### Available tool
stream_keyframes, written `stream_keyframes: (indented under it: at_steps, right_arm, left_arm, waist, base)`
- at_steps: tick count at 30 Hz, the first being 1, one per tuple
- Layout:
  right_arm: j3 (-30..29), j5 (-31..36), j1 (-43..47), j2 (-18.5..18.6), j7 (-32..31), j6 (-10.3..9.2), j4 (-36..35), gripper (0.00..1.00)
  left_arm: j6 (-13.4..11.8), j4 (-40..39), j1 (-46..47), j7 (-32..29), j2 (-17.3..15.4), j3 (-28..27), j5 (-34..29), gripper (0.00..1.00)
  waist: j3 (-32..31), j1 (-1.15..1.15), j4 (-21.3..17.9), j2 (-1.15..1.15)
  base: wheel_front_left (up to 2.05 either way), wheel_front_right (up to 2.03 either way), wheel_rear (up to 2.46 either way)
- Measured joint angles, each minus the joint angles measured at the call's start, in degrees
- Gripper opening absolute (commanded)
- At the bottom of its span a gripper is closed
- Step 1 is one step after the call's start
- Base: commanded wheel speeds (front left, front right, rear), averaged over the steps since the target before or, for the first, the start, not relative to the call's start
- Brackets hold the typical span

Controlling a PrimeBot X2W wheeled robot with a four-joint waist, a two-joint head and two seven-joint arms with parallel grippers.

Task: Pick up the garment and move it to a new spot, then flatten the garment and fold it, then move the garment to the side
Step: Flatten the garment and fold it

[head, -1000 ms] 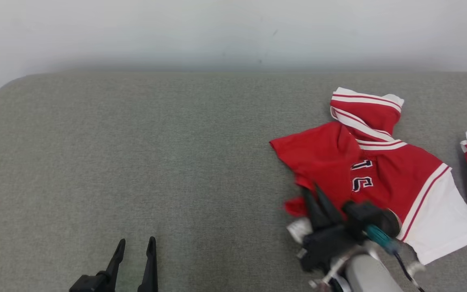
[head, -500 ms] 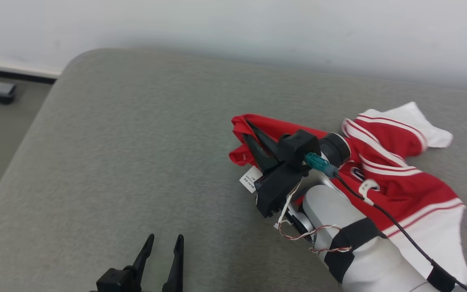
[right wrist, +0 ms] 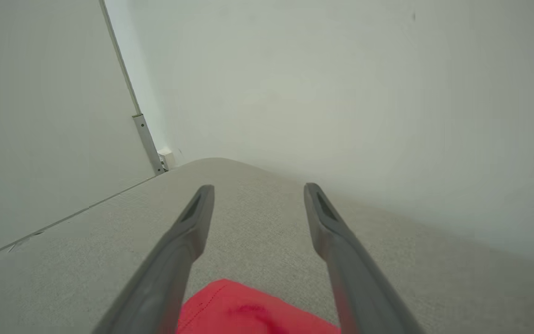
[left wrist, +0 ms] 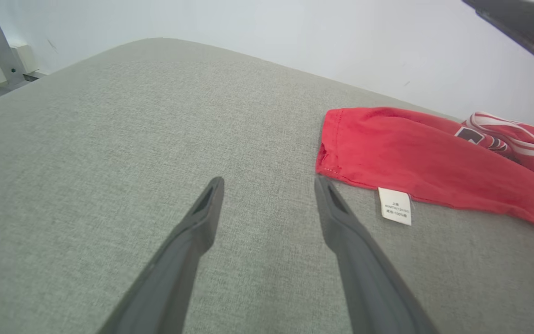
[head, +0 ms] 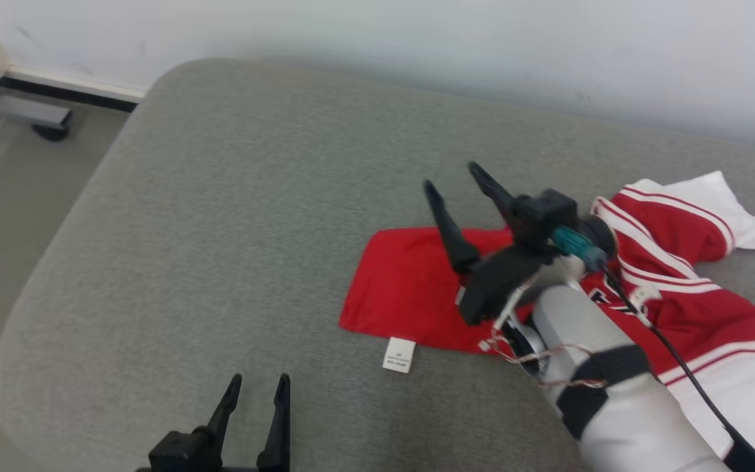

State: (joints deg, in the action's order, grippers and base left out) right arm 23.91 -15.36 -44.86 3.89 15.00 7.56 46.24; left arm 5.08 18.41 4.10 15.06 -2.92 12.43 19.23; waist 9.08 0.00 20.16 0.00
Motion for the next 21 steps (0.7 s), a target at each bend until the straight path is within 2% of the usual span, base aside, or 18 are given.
stream_keyframes:
  at_steps: [9, 13, 16, 21]
  right_arm:
    - [-9.94, 5.27, 12.19, 3.5, 0.09, 0.0, -7.82, 1.0]
    - [-14.46, 7.47, 17.69, 3.21, 0.09, 0.0, -11.94, 1.0]
    - [-19.94, 9.53, 22.35, 2.46, 0.08, 0.0, -15.84, 1.0]
    - [-24.32, 11.89, 27.52, 1.12, 0.09, 0.0, -20.68, 1.0]
  left_arm:
    - [0.19, 0.34, 2.54, -0.01, 0.03, -1.75, -1.07, 1.0]
    - [-0.05, 0.94, 3.3, -0.01, 0.03, -3.78, -1.64, 1.0]
    - [-0.11, 1.32, 3.35, -0.01, 0.03, -5.61, -2.59, 1.0]
    - [-0.37, 1.38, 2.97, -0.01, 0.01, -8.03, -4.44, 1.0]
  waist:
    - [0.1, 0.01, -7.63, 0.0]
    - [0.13, 0.0, -11.19, 0.0]
    - [0.21, 0.0, -14.56, 0.01]
    - [0.14, 0.0, -18.09, 0.0]
  base:
    - [0.0, 0.0, 0.0]
    - [0.0, 0.0, 0.0]
    - [0.0, 0.0, 0.0]
    - [0.0, 0.0, 0.0]
